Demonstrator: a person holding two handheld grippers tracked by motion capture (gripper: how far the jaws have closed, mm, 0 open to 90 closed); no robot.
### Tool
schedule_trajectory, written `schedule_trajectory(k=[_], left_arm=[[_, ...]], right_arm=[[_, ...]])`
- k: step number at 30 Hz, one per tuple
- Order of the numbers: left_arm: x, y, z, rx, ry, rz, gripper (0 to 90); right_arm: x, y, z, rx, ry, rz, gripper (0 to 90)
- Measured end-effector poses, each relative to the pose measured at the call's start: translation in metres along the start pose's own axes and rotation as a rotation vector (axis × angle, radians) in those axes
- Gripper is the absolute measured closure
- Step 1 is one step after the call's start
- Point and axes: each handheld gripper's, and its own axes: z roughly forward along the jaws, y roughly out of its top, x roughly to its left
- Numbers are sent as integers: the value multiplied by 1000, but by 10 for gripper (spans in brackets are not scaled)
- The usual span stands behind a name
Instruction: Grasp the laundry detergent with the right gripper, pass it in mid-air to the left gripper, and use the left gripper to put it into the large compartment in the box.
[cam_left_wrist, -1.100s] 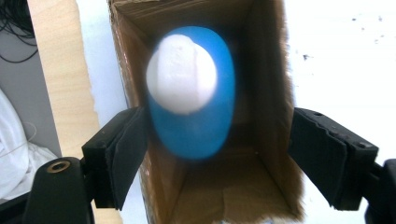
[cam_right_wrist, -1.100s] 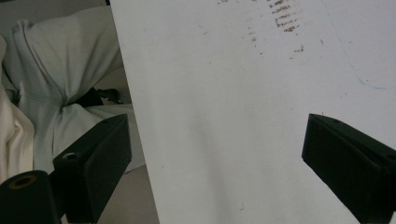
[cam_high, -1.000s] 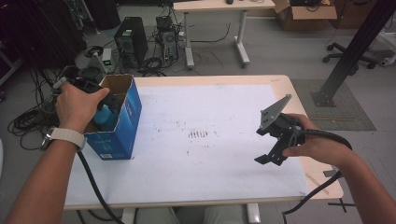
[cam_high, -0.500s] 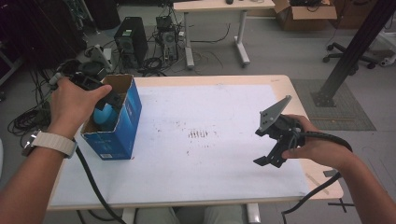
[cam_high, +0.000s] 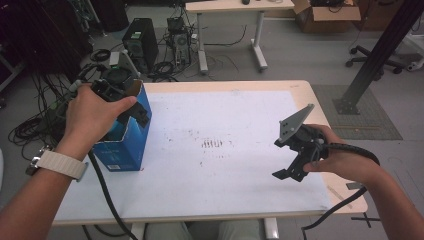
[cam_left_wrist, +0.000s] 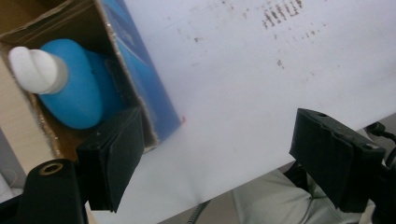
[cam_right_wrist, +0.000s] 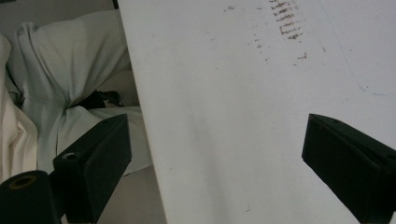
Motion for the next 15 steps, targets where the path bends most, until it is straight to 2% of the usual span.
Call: schedule_trajectory(k=[15], left_arm=[[-30, 1, 1, -4, -21, 84, 152]], right_arm=[[0, 1, 0, 1, -2, 1, 82]])
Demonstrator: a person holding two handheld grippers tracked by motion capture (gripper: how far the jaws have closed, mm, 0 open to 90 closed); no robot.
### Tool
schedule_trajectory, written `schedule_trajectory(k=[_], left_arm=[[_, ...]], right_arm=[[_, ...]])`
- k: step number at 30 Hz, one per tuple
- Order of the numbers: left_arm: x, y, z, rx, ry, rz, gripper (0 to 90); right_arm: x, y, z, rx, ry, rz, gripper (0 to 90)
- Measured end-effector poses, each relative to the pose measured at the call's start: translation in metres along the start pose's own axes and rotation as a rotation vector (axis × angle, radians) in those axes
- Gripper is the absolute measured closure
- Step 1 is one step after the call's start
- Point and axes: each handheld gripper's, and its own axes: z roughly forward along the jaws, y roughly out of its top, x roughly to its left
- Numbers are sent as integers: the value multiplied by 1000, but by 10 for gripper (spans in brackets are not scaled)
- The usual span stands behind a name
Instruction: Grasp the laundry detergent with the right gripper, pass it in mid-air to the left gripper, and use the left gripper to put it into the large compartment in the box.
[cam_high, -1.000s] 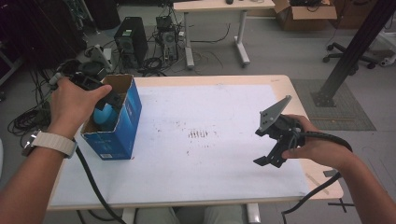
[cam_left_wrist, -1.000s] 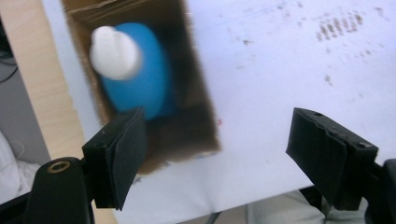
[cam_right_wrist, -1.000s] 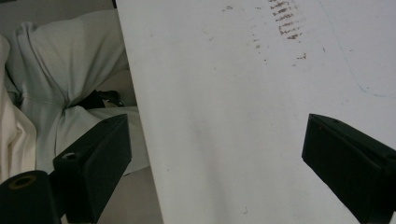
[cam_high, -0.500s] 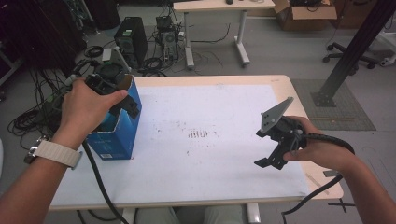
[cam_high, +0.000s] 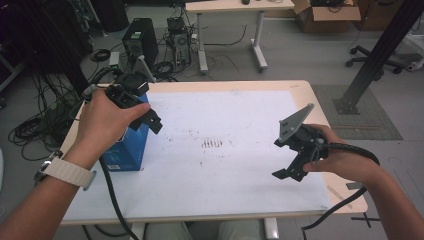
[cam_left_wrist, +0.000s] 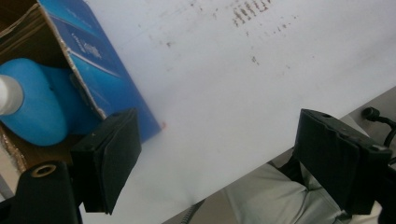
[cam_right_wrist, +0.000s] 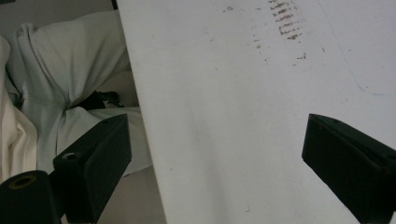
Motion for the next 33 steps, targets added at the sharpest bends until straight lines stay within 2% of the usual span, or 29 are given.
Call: schedule_trajectory(k=[9, 19, 24, 33], left_arm=[[-12, 2, 4, 11, -14, 27, 85], [-23, 6, 9, 23, -26, 51, 49], [-27, 8, 12, 35, -25, 65, 48], [-34, 12, 17, 38, -51, 77, 47]], right_arm=[[0, 1, 1, 3, 3, 5, 82], [-1, 0, 2, 6, 4, 9, 82], [-2, 0, 3, 8, 5, 13, 82], [-3, -1, 2, 9, 3, 16, 81]])
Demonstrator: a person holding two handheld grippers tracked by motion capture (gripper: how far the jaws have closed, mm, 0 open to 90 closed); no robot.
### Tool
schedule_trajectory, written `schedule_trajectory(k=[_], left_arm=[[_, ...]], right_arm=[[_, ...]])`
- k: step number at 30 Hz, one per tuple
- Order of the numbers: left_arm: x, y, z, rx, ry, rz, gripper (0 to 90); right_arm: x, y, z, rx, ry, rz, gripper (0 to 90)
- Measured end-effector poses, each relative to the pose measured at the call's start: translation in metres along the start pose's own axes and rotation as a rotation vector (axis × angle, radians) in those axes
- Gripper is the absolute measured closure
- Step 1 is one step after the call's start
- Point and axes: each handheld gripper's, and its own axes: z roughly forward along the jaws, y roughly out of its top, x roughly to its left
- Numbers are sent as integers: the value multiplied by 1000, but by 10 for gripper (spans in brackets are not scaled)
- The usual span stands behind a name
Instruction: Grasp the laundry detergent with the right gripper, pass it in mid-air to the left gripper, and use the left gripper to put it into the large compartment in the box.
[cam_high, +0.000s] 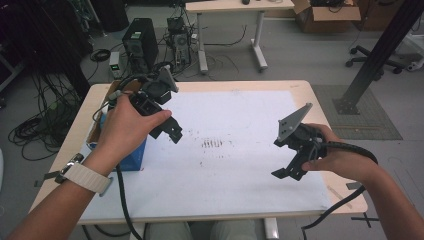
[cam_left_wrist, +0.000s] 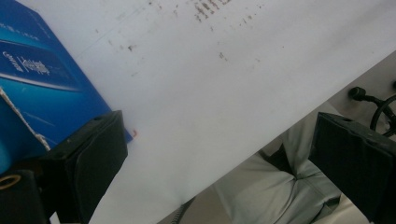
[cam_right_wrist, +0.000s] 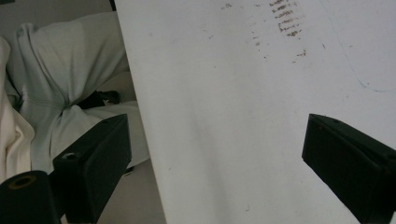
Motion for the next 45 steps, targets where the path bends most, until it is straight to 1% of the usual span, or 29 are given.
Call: schedule_trajectory(k=[2, 5, 9, 12, 21, 37, 45], left_arm=[[-1, 1, 1, 4, -3, 9, 47], [-2, 3, 2, 3, -16, 13, 47], [-4, 4, 3, 3, -20, 19, 47], [-4, 4, 3, -3, -27, 23, 47], [-4, 3, 3, -10, -32, 17, 47], [-5, 3, 4, -6, -30, 21, 47], [-4, 3, 3, -5, -42, 24, 48]], right_arm=[[0, -1, 0, -3, 0, 1, 81], [0, -1, 1, -5, 1, 2, 81], [-3, -3, 2, -1, -1, 12, 78], [-2, -2, 2, -1, 2, 8, 79], [0, 1, 1, 1, 0, 3, 79], [0, 0, 2, 3, 1, 3, 79], [0, 1, 1, 4, 1, 3, 79]])
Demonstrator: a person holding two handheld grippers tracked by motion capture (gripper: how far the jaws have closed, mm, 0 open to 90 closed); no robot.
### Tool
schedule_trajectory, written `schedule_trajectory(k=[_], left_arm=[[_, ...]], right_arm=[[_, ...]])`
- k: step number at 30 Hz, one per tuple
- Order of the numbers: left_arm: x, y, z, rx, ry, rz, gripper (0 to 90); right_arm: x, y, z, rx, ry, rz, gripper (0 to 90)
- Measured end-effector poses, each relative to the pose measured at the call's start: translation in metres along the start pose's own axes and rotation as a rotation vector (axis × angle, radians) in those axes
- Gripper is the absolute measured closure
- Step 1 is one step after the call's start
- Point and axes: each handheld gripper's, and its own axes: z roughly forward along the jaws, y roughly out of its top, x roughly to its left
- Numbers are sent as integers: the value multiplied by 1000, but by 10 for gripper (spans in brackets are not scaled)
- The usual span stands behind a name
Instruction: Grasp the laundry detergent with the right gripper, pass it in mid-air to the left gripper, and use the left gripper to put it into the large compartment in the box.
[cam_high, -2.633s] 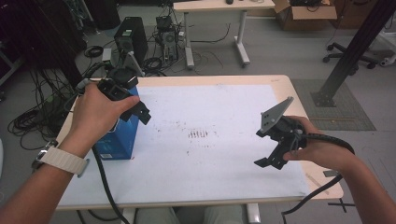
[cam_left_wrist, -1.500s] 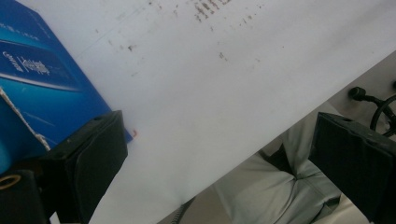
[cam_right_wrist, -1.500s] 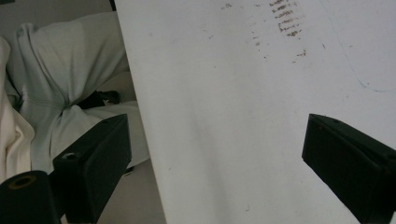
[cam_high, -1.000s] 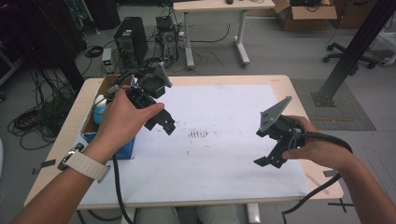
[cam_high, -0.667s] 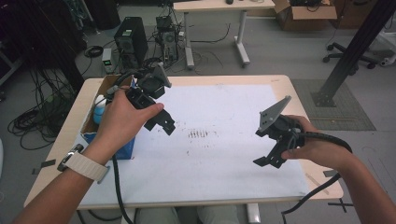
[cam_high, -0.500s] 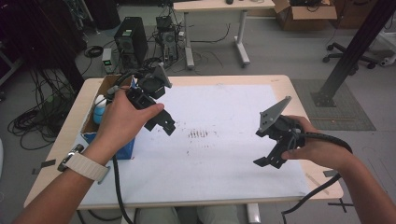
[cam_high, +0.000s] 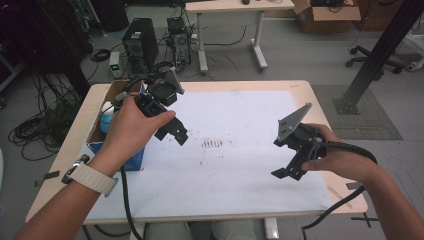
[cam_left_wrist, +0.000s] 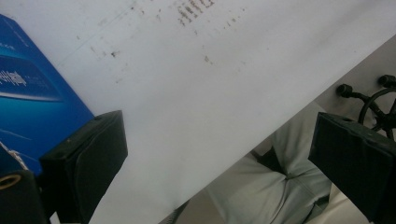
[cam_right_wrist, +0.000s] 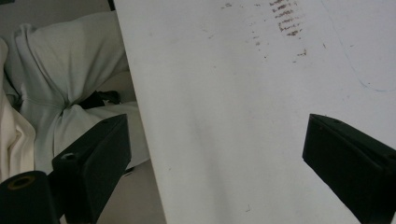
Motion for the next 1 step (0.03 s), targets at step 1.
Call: schedule_trajectory(k=[1], left_arm=[[0, 0, 0, -1, -1, 0, 47]], right_arm=[[0, 0, 0, -1, 1, 0, 79]])
